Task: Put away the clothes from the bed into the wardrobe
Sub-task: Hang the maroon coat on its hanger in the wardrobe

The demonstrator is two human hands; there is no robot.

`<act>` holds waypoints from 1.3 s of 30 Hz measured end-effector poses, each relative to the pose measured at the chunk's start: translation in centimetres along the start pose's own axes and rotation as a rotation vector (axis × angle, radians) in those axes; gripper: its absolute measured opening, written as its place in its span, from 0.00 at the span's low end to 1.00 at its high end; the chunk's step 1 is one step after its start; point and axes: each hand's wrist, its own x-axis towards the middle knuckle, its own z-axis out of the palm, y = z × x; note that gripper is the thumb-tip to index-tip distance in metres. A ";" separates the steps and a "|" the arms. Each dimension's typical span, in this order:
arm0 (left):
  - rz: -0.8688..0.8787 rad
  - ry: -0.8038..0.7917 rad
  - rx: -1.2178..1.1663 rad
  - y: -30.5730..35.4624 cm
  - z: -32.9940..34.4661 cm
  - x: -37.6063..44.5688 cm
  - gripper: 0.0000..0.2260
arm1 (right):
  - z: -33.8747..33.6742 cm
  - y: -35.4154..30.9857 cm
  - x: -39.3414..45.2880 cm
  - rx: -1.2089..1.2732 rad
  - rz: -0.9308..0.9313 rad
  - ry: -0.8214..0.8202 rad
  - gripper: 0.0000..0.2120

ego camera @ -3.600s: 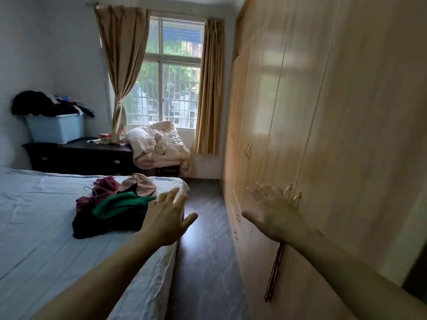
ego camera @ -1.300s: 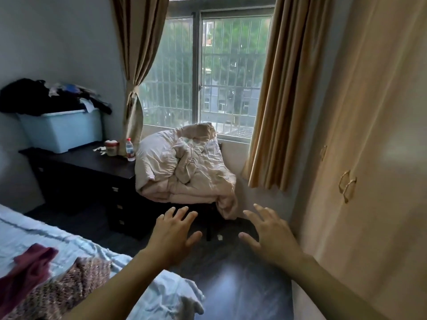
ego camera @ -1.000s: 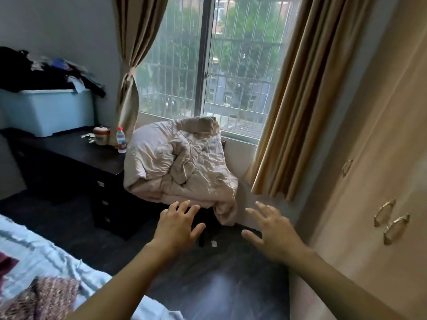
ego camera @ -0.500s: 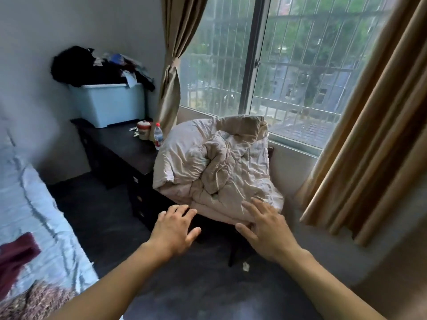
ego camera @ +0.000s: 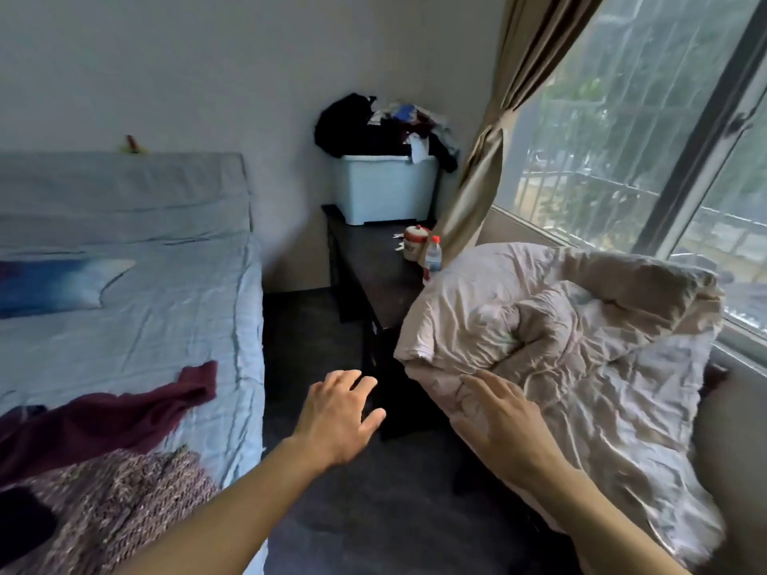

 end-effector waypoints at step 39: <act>-1.522 0.177 -0.017 -31.0 1.2 10.4 0.25 | 23.1 -30.0 56.6 0.223 -1.220 -0.592 0.32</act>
